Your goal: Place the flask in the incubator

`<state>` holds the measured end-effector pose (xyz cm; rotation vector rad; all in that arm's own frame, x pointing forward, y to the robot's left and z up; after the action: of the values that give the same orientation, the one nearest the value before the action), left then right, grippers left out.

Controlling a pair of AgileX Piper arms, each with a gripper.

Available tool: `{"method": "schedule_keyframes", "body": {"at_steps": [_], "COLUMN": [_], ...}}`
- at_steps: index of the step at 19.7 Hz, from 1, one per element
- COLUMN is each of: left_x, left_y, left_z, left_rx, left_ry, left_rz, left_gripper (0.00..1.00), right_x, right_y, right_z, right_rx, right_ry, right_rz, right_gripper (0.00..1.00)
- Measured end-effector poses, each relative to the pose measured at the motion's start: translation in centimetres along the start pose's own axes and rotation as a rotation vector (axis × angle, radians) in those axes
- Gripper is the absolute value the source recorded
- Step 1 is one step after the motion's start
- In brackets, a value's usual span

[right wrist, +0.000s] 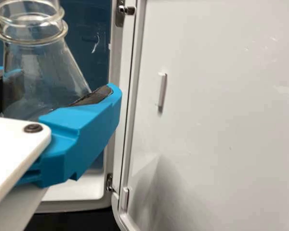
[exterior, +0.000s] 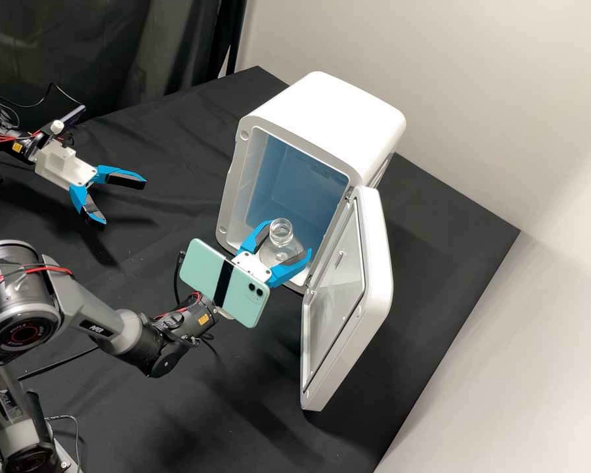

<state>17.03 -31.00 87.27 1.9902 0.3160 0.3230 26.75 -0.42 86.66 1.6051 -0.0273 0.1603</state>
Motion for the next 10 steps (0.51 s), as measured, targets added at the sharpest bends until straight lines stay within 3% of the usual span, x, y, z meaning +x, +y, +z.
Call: {"method": "schedule_keyframes", "body": {"at_steps": [4,10], "left_x": [0.00,0.00], "left_y": [0.00,0.00], "left_z": [0.00,0.00], "left_rx": [0.000,0.000], "left_ry": [0.000,0.000], "left_rz": [0.000,0.000], "left_gripper": [1.00,1.00], "right_x": [0.48,0.55], "right_y": [-0.13,-0.38], "right_z": [-0.42,-0.66], "right_rx": [0.000,0.008], "right_ry": [0.020,0.025], "right_rz": [-0.004,-0.006], "right_gripper": [0.00,0.00]}}
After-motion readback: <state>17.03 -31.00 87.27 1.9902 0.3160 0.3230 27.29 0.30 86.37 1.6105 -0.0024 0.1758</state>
